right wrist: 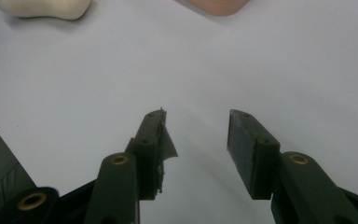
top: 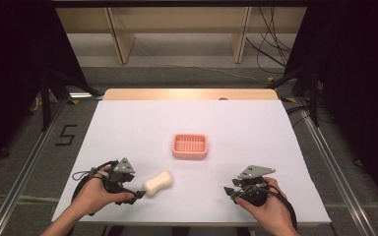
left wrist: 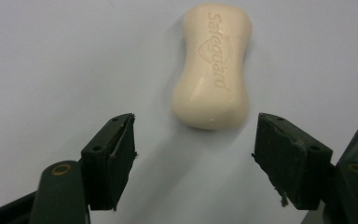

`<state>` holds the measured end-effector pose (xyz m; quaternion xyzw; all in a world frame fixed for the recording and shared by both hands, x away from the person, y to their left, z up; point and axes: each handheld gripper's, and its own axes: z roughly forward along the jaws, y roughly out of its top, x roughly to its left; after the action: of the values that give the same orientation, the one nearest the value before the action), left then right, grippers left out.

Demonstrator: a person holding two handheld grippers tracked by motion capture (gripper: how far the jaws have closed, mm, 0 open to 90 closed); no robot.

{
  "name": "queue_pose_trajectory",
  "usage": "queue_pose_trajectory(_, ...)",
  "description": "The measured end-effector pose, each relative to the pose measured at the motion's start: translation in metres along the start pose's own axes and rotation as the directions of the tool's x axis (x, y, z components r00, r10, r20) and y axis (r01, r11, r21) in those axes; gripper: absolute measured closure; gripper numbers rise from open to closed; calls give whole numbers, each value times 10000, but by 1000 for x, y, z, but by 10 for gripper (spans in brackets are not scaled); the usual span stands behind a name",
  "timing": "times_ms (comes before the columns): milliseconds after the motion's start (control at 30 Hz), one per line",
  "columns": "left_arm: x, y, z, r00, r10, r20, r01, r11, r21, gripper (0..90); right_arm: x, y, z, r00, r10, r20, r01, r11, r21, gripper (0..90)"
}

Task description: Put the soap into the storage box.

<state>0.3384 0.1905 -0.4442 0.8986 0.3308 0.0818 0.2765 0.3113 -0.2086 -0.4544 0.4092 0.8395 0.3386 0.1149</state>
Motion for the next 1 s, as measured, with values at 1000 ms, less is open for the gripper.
queue_pose_trajectory(1000, 0, 69, 36, 9927, 1089, 524, -1197, 9465, 2996, 310, -4, -4, 8, 9999, -142, -7, 142, 9999, -54, 562)
